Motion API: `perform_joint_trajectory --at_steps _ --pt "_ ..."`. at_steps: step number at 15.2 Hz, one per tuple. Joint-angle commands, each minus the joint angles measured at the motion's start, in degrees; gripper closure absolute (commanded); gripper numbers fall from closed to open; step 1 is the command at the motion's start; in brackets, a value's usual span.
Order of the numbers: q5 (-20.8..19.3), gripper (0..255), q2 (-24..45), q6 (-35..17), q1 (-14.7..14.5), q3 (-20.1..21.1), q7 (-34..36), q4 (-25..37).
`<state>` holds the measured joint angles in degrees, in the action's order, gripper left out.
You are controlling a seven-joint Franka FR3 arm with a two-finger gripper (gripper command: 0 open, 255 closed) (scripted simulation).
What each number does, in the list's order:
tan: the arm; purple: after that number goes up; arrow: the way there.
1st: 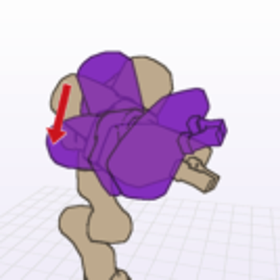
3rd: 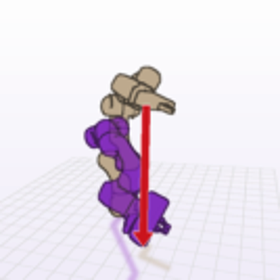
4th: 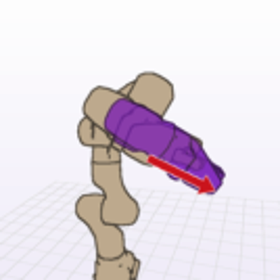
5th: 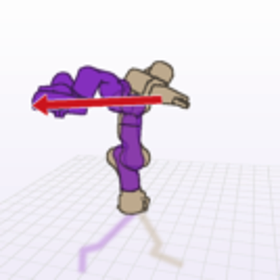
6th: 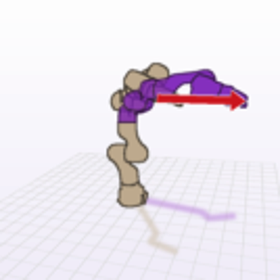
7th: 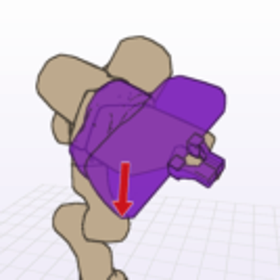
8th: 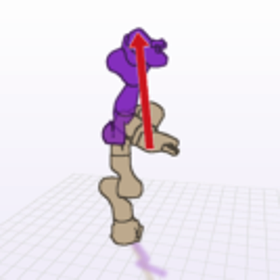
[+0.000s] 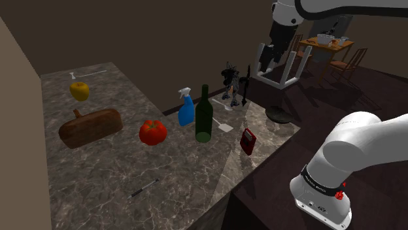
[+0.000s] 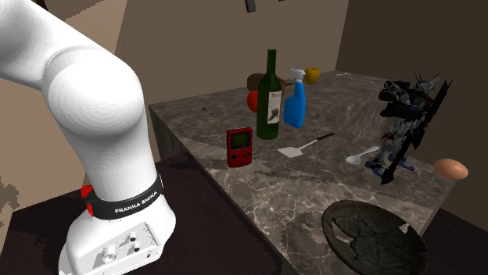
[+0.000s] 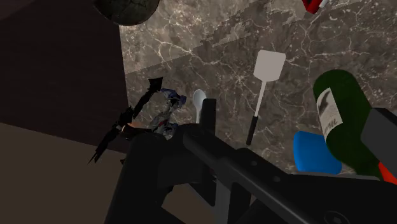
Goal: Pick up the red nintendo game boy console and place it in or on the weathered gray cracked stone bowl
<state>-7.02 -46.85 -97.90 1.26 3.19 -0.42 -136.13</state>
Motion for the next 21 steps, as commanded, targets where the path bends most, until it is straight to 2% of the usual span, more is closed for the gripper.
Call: perform_joint_trajectory --at_steps 1,12,21 --pt "0.0 0 0.0 0.0 0.0 0.0 0.0 0.0" --pt "4.8 0 5.3 -16.5 -0.8 -1.2 3.9 -16.2" --pt "10.2 0 17.3 -33.4 -2.9 -1.7 5.5 -24.9"
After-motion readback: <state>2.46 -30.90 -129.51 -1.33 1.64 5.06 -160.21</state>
